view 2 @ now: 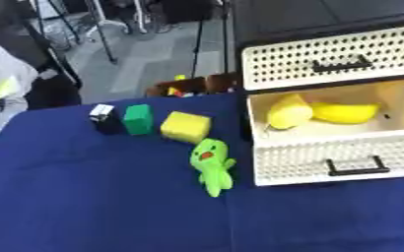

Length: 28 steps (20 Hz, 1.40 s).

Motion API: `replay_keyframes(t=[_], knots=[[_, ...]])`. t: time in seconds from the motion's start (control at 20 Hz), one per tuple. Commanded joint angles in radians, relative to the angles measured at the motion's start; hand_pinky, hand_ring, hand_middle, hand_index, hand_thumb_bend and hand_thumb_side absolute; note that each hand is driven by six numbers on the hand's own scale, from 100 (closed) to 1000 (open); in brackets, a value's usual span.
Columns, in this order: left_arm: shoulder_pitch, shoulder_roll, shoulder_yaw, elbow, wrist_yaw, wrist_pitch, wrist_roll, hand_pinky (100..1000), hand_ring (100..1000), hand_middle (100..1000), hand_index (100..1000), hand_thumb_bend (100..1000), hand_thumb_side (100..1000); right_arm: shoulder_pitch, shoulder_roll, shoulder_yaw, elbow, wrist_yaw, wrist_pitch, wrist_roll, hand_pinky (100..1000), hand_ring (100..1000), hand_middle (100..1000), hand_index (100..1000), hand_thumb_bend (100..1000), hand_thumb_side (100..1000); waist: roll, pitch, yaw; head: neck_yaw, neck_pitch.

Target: Pick up objects from table and place into drawer.

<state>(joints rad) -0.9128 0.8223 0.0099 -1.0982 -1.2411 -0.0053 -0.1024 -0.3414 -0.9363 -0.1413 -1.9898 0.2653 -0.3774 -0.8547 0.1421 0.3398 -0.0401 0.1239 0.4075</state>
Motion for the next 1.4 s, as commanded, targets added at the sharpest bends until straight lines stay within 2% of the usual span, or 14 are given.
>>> replay_keyframes(t=[0.05,0.45,0.8,1.05,1.4], knots=[[-0.006,0.059,-0.020,-0.116,0.018,-0.011,-0.035,314,496,481,546,211,225,-0.005,-0.028,-0.002,-0.010,-0.015,-0.044,-0.052,561,653,601,776,100,895,-0.010,-0.036,0.006,-0.013,0.013],[-0.013,0.056,-0.080,-0.356,0.145,0.020,-0.118,298,486,477,544,190,233,-0.024,-0.045,0.027,-0.010,-0.042,-0.027,-0.052,563,657,603,775,100,896,-0.017,-0.088,0.014,-0.058,0.040],[-0.046,0.028,-0.132,-0.496,0.180,0.076,-0.203,307,492,482,551,179,249,-0.033,-0.051,0.041,-0.010,-0.065,-0.010,-0.052,564,658,604,773,100,896,-0.020,-0.125,0.028,-0.092,0.069],[-0.077,-0.004,-0.176,-0.542,0.228,0.122,-0.253,298,492,481,561,158,247,-0.051,-0.059,0.059,-0.010,-0.080,0.010,-0.052,565,659,604,774,100,898,-0.018,-0.147,0.037,-0.106,0.080],[-0.151,-0.076,-0.240,-0.528,0.275,0.163,-0.297,275,481,476,564,121,253,-0.081,-0.068,0.081,-0.010,-0.104,0.042,-0.042,565,658,603,774,100,899,-0.012,-0.171,0.047,-0.133,0.105]])
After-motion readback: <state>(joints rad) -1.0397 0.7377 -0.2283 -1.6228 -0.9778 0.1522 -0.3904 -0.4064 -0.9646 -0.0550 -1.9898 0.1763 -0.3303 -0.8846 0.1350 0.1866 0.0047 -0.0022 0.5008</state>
